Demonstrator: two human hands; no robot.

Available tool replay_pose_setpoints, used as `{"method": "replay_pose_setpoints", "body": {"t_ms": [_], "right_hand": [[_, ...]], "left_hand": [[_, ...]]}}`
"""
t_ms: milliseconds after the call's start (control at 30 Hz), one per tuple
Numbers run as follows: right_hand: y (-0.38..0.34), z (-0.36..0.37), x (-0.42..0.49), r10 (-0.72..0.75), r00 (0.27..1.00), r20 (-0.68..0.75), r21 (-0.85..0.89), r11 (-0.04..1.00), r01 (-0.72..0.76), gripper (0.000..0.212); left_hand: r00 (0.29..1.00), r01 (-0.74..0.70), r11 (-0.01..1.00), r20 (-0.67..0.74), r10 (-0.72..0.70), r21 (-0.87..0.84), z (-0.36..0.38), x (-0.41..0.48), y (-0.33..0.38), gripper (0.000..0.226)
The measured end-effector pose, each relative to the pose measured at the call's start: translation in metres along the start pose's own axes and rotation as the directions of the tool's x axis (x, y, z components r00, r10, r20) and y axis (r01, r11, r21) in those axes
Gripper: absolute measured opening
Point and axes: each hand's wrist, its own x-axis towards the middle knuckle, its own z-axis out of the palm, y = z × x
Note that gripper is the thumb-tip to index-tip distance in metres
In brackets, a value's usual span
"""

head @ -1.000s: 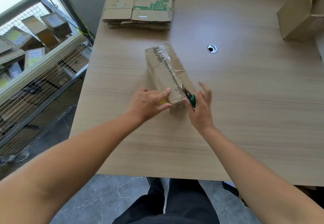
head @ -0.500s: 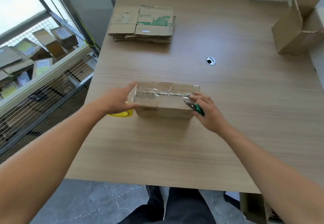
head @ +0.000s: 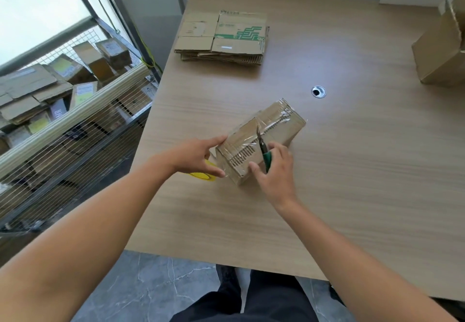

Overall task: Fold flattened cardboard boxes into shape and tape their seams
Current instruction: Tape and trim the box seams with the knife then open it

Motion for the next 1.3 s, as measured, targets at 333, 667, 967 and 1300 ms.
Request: {"method": "replay_pose_setpoints", "body": {"t_ms": [333, 667, 967, 1300], "right_hand": [[0.029, -0.054, 0.076, -0.197, 0.95, 0.241, -0.12, 0.966, 0.23, 0.032], [0.036, -0.036, 0.024, 0.135, 0.954, 0.268, 0.144, 0.973, -0.178, 0.024], [0.009, -0.016, -0.001, 0.181, 0.953, 0.241, 0.136, 0.966, -0.218, 0.028], [-0.072, -0.044, 0.009, 0.06, 0.96, 0.274, 0.559, 0.802, -0.21, 0.025]], "left_hand": [[0.995, -0.091, 0.977, -0.047, 0.084, -0.191, 0.036, -0.026, 0.047, 0.103], [0.918, -0.356, 0.84, -0.322, 0.232, -0.41, 0.0, -0.048, 0.061, 0.056], [0.866, -0.272, 0.957, -0.46, 0.198, -0.102, 0.001, -0.049, 0.057, 0.052], [0.824, -0.277, 0.96, -0.526, 0.212, -0.045, -0.004, -0.062, 0.061, 0.058]]}}
